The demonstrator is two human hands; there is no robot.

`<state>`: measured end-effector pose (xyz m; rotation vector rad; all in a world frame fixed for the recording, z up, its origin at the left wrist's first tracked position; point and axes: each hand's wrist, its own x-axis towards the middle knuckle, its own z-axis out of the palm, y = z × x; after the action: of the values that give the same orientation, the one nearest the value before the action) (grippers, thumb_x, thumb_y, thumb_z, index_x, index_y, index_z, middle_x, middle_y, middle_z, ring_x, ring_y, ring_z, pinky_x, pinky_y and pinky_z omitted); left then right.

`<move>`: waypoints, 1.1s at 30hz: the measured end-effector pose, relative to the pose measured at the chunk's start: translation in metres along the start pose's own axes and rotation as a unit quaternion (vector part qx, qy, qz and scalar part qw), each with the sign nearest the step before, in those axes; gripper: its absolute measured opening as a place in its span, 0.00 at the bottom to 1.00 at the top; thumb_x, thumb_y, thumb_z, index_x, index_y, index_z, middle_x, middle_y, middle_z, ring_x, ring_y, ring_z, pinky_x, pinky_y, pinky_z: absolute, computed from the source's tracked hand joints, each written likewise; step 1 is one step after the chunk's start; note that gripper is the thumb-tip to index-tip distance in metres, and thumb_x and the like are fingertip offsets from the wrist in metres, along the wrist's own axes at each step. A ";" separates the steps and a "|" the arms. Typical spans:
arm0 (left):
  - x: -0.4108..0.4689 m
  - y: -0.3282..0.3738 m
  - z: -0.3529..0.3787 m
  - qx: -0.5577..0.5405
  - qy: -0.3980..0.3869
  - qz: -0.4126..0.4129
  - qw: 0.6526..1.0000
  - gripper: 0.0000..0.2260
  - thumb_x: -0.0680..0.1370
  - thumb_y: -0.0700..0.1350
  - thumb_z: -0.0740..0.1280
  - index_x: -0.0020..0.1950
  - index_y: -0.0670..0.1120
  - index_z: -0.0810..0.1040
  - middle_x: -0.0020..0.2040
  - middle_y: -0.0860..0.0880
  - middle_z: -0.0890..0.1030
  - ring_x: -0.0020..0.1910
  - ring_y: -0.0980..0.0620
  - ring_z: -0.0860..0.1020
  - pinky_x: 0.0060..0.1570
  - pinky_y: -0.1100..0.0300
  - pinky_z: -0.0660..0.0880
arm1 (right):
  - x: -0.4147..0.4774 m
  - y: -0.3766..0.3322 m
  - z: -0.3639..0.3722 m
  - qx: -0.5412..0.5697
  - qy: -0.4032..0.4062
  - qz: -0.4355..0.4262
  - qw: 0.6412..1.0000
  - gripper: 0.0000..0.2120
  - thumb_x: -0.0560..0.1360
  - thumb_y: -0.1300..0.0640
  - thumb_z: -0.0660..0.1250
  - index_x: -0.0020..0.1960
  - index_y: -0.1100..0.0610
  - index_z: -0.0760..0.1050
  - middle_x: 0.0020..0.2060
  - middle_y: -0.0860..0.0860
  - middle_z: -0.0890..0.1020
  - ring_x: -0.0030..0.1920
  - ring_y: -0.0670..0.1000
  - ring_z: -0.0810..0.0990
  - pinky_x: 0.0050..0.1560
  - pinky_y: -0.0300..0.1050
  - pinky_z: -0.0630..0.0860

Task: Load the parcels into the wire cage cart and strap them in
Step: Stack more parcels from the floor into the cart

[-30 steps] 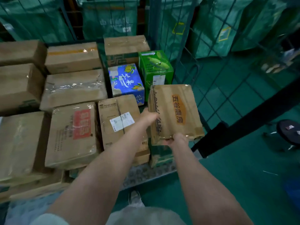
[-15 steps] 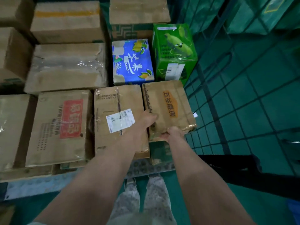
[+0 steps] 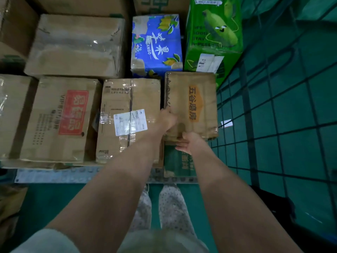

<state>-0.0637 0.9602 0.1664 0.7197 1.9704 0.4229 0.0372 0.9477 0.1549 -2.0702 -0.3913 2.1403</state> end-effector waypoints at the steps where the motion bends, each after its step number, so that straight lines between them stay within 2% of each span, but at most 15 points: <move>1: -0.003 0.002 -0.002 -0.024 0.002 -0.003 1.000 0.20 0.80 0.40 0.56 0.72 0.40 0.64 0.66 0.39 0.71 0.65 0.41 0.71 0.59 0.57 0.69 | -0.001 -0.001 0.000 -0.042 -0.014 0.004 0.999 0.19 0.83 0.62 0.51 0.72 0.66 0.60 0.68 0.63 0.70 0.68 0.61 0.70 0.66 0.55 0.68; 4: -0.013 0.006 -0.006 -0.037 0.025 0.021 0.999 0.18 0.79 0.38 0.59 0.70 0.38 0.68 0.57 0.45 0.73 0.58 0.46 0.73 0.52 0.64 0.67 | -0.005 -0.002 -0.004 -0.167 -0.013 0.011 0.986 0.21 0.84 0.54 0.47 0.73 0.63 0.60 0.64 0.60 0.75 0.64 0.58 0.74 0.63 0.52 0.72; 7: -0.023 0.007 -0.008 -0.080 0.015 0.006 0.997 0.19 0.78 0.39 0.59 0.68 0.37 0.69 0.63 0.43 0.75 0.61 0.43 0.74 0.51 0.62 0.69 | -0.010 -0.001 -0.005 -0.266 -0.008 0.009 0.964 0.24 0.84 0.49 0.44 0.70 0.65 0.64 0.64 0.59 0.76 0.62 0.57 0.76 0.61 0.50 0.72; 9: -0.029 0.005 -0.013 -0.099 0.021 -0.007 0.995 0.19 0.78 0.39 0.59 0.70 0.38 0.68 0.64 0.42 0.74 0.62 0.43 0.73 0.54 0.60 0.69 | -0.012 -0.003 -0.001 -0.314 -0.007 -0.006 0.949 0.26 0.84 0.49 0.45 0.66 0.66 0.70 0.62 0.59 0.77 0.58 0.58 0.78 0.54 0.47 0.74; 12: -0.041 -0.003 -0.025 -0.139 0.035 -0.013 0.990 0.17 0.79 0.39 0.59 0.68 0.40 0.69 0.62 0.47 0.73 0.59 0.48 0.72 0.53 0.64 0.66 | -0.017 -0.013 0.009 -0.271 0.018 -0.066 0.960 0.15 0.82 0.58 0.52 0.58 0.66 0.72 0.57 0.62 0.79 0.44 0.59 0.81 0.34 0.43 0.75; 14: -0.052 -0.008 -0.036 -0.178 0.055 -0.017 0.982 0.14 0.78 0.38 0.60 0.63 0.43 0.71 0.59 0.46 0.73 0.59 0.48 0.72 0.58 0.61 0.67 | -0.024 -0.022 0.018 -0.245 0.037 -0.118 0.962 0.08 0.81 0.63 0.55 0.53 0.64 0.72 0.52 0.60 0.80 0.37 0.55 0.80 0.29 0.41 0.73; 16: -0.062 -0.014 -0.047 -0.212 0.079 -0.029 0.974 0.19 0.77 0.39 0.61 0.68 0.42 0.71 0.66 0.42 0.73 0.65 0.44 0.71 0.65 0.54 0.67 | -0.034 -0.025 0.031 -0.225 0.012 -0.139 0.964 0.09 0.81 0.62 0.55 0.50 0.64 0.74 0.49 0.57 0.80 0.32 0.51 0.76 0.25 0.38 0.71; 18: -0.072 -0.024 -0.059 -0.243 0.102 -0.036 0.964 0.19 0.77 0.40 0.61 0.68 0.43 0.71 0.65 0.42 0.74 0.65 0.43 0.72 0.62 0.55 0.69 | -0.045 -0.022 0.046 -0.208 -0.030 -0.144 0.967 0.12 0.81 0.59 0.54 0.46 0.62 0.74 0.51 0.56 0.80 0.33 0.50 0.75 0.28 0.37 0.71; 20: -0.082 -0.035 -0.068 -0.269 0.117 -0.040 0.955 0.14 0.78 0.39 0.60 0.63 0.44 0.75 0.60 0.44 0.76 0.59 0.44 0.73 0.55 0.57 0.69 | -0.055 -0.017 0.057 -0.203 -0.040 -0.160 0.965 0.11 0.80 0.58 0.56 0.49 0.61 0.75 0.51 0.56 0.82 0.33 0.50 0.75 0.30 0.38 0.72; 23: -0.098 -0.056 -0.081 -0.302 0.150 -0.049 0.940 0.10 0.77 0.39 0.59 0.52 0.47 0.78 0.52 0.46 0.75 0.53 0.46 0.74 0.51 0.56 0.70 | -0.065 -0.010 0.069 -0.227 -0.054 -0.195 0.953 0.10 0.79 0.60 0.54 0.48 0.61 0.74 0.38 0.55 0.80 0.29 0.49 0.72 0.26 0.36 0.68; 25: -0.111 -0.076 -0.095 -0.331 0.187 -0.058 0.923 0.09 0.76 0.39 0.59 0.44 0.50 0.77 0.48 0.47 0.76 0.47 0.48 0.74 0.43 0.59 0.69 | -0.075 -0.002 0.086 -0.250 -0.078 -0.209 0.942 0.12 0.79 0.61 0.53 0.42 0.59 0.72 0.34 0.53 0.78 0.28 0.50 0.72 0.24 0.34 0.65; 27: -0.126 -0.092 -0.106 -0.358 0.212 -0.073 0.906 0.08 0.76 0.39 0.59 0.44 0.50 0.75 0.43 0.47 0.75 0.42 0.48 0.73 0.34 0.62 0.66 | -0.080 0.009 0.104 -0.263 -0.103 -0.212 0.936 0.12 0.78 0.61 0.55 0.38 0.58 0.71 0.33 0.53 0.77 0.27 0.50 0.72 0.25 0.34 0.65; 29: -0.149 -0.117 -0.121 -0.387 0.254 -0.088 0.882 0.05 0.72 0.40 0.63 0.38 0.48 0.74 0.36 0.47 0.72 0.38 0.49 0.72 0.28 0.65 0.65 | -0.089 0.031 0.130 -0.297 -0.128 -0.219 0.921 0.11 0.78 0.59 0.59 0.36 0.56 0.70 0.33 0.52 0.76 0.26 0.49 0.72 0.26 0.34 0.65; 31: -0.166 -0.141 -0.132 -0.413 0.292 -0.100 0.857 0.08 0.73 0.40 0.63 0.34 0.49 0.72 0.34 0.49 0.72 0.39 0.49 0.73 0.31 0.64 0.66 | -0.096 0.053 0.155 -0.350 -0.147 -0.229 0.897 0.12 0.78 0.56 0.57 0.37 0.55 0.70 0.33 0.50 0.77 0.28 0.48 0.73 0.28 0.37 0.66; 33: -0.194 -0.174 -0.142 -0.438 0.327 -0.122 0.828 0.10 0.77 0.38 0.60 0.37 0.49 0.72 0.35 0.48 0.73 0.41 0.48 0.73 0.32 0.63 0.66 | -0.111 0.085 0.180 -0.400 -0.175 -0.221 0.872 0.12 0.79 0.58 0.56 0.37 0.55 0.70 0.34 0.51 0.78 0.29 0.49 0.73 0.29 0.39 0.67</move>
<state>-0.1715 0.7026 0.2676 -0.3243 2.1038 1.4340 -0.1302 0.8192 0.2416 -1.5715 -1.8611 2.2286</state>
